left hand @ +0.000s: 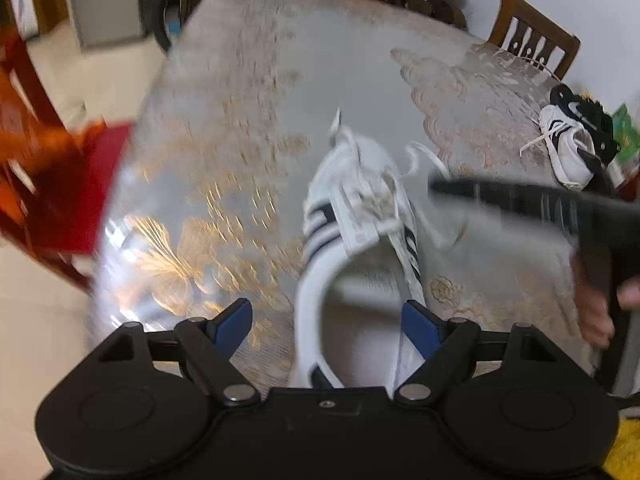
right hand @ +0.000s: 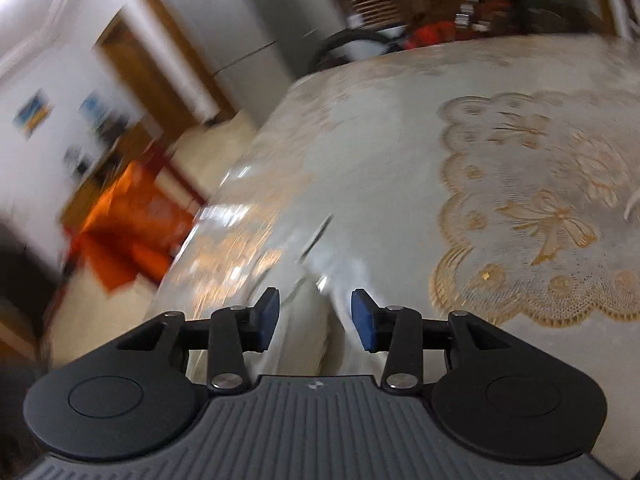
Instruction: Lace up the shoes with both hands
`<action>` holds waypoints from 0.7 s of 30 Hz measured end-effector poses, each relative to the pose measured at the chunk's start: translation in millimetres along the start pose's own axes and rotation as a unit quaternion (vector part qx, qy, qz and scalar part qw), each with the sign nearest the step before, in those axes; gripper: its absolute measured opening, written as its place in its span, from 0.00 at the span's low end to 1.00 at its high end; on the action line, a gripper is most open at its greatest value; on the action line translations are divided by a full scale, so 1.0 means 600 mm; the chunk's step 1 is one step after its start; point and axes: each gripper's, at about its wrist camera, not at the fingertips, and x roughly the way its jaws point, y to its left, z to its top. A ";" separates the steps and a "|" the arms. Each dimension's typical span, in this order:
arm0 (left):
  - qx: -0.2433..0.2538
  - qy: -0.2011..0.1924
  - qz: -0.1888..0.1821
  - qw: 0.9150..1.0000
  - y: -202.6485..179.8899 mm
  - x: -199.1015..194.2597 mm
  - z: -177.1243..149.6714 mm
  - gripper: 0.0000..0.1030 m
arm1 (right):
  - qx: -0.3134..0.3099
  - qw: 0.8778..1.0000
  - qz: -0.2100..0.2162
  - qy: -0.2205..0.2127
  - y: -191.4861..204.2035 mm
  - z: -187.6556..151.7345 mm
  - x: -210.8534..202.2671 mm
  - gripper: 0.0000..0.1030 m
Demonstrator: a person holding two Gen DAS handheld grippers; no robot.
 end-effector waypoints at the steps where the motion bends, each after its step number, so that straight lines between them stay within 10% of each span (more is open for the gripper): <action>1: 0.013 -0.004 0.010 1.000 -0.001 -0.008 0.004 0.78 | -0.028 1.000 0.005 0.006 0.017 -0.012 -0.007 0.45; 4: 0.051 -0.012 0.039 0.998 0.003 -0.012 0.011 0.78 | -0.095 0.995 0.011 0.005 0.071 -0.048 -0.033 0.62; 11: 0.064 -0.036 0.034 0.997 0.012 0.026 0.018 0.78 | -0.216 0.975 -0.059 -0.002 0.153 -0.085 -0.003 0.62; 21: -0.090 -0.036 -0.038 0.995 0.095 0.049 0.009 0.85 | -0.045 0.989 -0.140 -0.012 0.085 -0.081 0.012 0.53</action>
